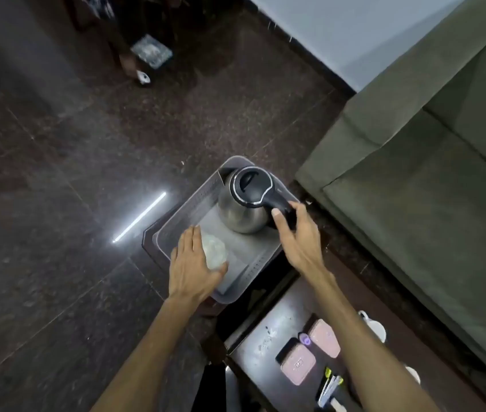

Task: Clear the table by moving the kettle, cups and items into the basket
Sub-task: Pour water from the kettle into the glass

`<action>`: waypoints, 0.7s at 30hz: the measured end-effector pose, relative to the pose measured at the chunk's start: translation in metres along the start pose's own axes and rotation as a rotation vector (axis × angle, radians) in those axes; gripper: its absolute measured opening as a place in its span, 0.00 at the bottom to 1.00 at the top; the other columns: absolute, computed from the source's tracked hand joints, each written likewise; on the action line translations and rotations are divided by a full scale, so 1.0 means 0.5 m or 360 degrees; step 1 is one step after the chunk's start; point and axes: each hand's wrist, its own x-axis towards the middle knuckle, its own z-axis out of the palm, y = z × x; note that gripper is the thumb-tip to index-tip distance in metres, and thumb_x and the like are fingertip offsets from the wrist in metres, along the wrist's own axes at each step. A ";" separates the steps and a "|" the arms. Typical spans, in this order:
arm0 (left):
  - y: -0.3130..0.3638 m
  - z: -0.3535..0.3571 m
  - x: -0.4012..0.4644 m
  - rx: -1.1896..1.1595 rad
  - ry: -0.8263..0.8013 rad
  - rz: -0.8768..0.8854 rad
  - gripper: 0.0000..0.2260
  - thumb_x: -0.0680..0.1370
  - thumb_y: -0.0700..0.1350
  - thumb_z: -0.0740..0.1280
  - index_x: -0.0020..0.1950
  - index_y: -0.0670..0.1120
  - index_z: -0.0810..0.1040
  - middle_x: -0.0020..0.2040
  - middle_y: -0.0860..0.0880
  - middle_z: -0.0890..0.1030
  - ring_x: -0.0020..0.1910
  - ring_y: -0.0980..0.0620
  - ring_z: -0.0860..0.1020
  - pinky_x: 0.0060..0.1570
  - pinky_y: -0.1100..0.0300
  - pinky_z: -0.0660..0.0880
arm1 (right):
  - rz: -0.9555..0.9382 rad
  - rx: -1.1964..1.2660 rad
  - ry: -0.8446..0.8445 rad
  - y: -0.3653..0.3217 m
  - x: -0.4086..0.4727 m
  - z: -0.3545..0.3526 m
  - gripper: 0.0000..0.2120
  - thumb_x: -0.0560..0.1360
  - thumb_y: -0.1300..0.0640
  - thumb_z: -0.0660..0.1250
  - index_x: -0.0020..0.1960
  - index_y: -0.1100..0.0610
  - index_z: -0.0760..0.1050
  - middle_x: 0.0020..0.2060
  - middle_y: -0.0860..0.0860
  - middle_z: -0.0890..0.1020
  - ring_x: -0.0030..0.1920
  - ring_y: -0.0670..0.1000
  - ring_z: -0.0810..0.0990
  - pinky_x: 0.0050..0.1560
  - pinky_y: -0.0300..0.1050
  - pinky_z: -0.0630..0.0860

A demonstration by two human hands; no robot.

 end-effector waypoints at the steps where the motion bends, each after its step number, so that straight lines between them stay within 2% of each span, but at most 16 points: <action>1: -0.011 0.023 0.009 -0.0011 -0.0014 0.0043 0.49 0.73 0.62 0.72 0.84 0.40 0.54 0.83 0.42 0.60 0.83 0.42 0.59 0.79 0.42 0.63 | 0.0064 0.0208 -0.0006 0.016 0.012 0.008 0.18 0.78 0.36 0.66 0.57 0.49 0.76 0.49 0.48 0.84 0.50 0.45 0.81 0.53 0.44 0.77; 4: -0.037 0.073 0.021 -0.0100 -0.0011 0.0033 0.49 0.71 0.55 0.78 0.83 0.41 0.56 0.81 0.42 0.63 0.79 0.39 0.64 0.71 0.39 0.73 | 0.0101 0.0718 -0.0078 0.071 0.054 0.031 0.21 0.78 0.44 0.71 0.50 0.64 0.78 0.41 0.56 0.81 0.45 0.46 0.78 0.50 0.44 0.75; 7: -0.044 0.103 0.032 -0.0267 0.0160 -0.0035 0.44 0.70 0.50 0.79 0.81 0.43 0.61 0.76 0.42 0.69 0.73 0.38 0.70 0.65 0.39 0.76 | 0.0040 0.0917 -0.0002 0.086 0.075 0.064 0.27 0.77 0.47 0.71 0.41 0.73 0.72 0.33 0.64 0.73 0.37 0.53 0.72 0.41 0.46 0.70; 9: -0.045 0.105 0.038 -0.0374 0.0253 -0.0058 0.43 0.68 0.48 0.81 0.78 0.44 0.65 0.73 0.44 0.71 0.70 0.40 0.72 0.66 0.43 0.74 | 0.0028 0.0978 0.0112 0.078 0.081 0.082 0.31 0.76 0.47 0.72 0.33 0.72 0.66 0.28 0.68 0.68 0.32 0.56 0.64 0.35 0.51 0.65; 11: -0.048 0.108 0.032 -0.0451 0.0315 -0.0053 0.42 0.66 0.47 0.82 0.76 0.44 0.68 0.70 0.45 0.74 0.68 0.41 0.73 0.66 0.47 0.73 | 0.0016 0.1047 0.0257 0.054 0.083 0.096 0.33 0.75 0.47 0.73 0.29 0.70 0.62 0.26 0.68 0.63 0.29 0.61 0.59 0.32 0.58 0.61; 12: -0.046 0.107 0.024 -0.0494 0.0359 -0.0052 0.41 0.66 0.47 0.82 0.75 0.45 0.69 0.69 0.45 0.75 0.67 0.42 0.74 0.65 0.48 0.73 | 0.0033 0.1087 0.0320 0.044 0.084 0.101 0.33 0.74 0.47 0.74 0.28 0.69 0.61 0.25 0.67 0.62 0.28 0.63 0.58 0.31 0.58 0.59; 14: -0.040 0.100 0.008 -0.0583 0.0472 -0.0044 0.40 0.64 0.47 0.82 0.73 0.47 0.70 0.66 0.47 0.76 0.65 0.45 0.75 0.64 0.48 0.75 | 0.0064 0.1135 0.0430 0.028 0.089 0.102 0.33 0.72 0.48 0.76 0.26 0.66 0.60 0.24 0.64 0.61 0.28 0.60 0.57 0.30 0.55 0.56; 15: -0.036 0.096 0.003 -0.0618 0.0519 -0.0032 0.40 0.64 0.48 0.82 0.73 0.48 0.70 0.65 0.48 0.76 0.65 0.46 0.75 0.64 0.49 0.75 | 0.0072 0.1161 0.0474 0.020 0.090 0.098 0.32 0.72 0.48 0.77 0.25 0.64 0.61 0.24 0.61 0.61 0.28 0.56 0.58 0.30 0.51 0.57; 17: -0.027 0.088 -0.004 -0.0644 0.0600 0.0003 0.41 0.64 0.51 0.80 0.74 0.49 0.69 0.66 0.48 0.76 0.65 0.48 0.74 0.64 0.52 0.73 | 0.0083 0.1241 0.0473 0.009 0.083 0.085 0.28 0.72 0.50 0.77 0.23 0.52 0.64 0.23 0.52 0.62 0.27 0.49 0.61 0.30 0.42 0.61; 18: -0.020 0.085 -0.008 -0.0662 0.0617 0.0014 0.42 0.64 0.52 0.80 0.75 0.49 0.69 0.67 0.48 0.75 0.66 0.48 0.74 0.64 0.52 0.72 | 0.0097 0.1271 0.0487 0.007 0.076 0.074 0.27 0.72 0.50 0.77 0.22 0.52 0.64 0.22 0.51 0.63 0.27 0.48 0.62 0.30 0.40 0.61; 20: 0.001 0.078 -0.018 -0.0733 0.0663 0.0038 0.43 0.64 0.54 0.80 0.76 0.50 0.68 0.69 0.49 0.75 0.67 0.50 0.74 0.66 0.53 0.72 | 0.0111 0.1369 0.0533 0.002 0.059 0.043 0.32 0.72 0.49 0.76 0.25 0.64 0.61 0.23 0.61 0.60 0.27 0.56 0.58 0.30 0.43 0.57; 21: 0.014 0.076 -0.023 -0.0767 0.0694 0.0061 0.43 0.63 0.55 0.79 0.76 0.51 0.68 0.69 0.50 0.75 0.67 0.51 0.74 0.67 0.54 0.72 | 0.0106 0.1406 0.0557 0.004 0.052 0.026 0.33 0.72 0.48 0.76 0.26 0.66 0.58 0.24 0.64 0.58 0.28 0.60 0.55 0.31 0.47 0.55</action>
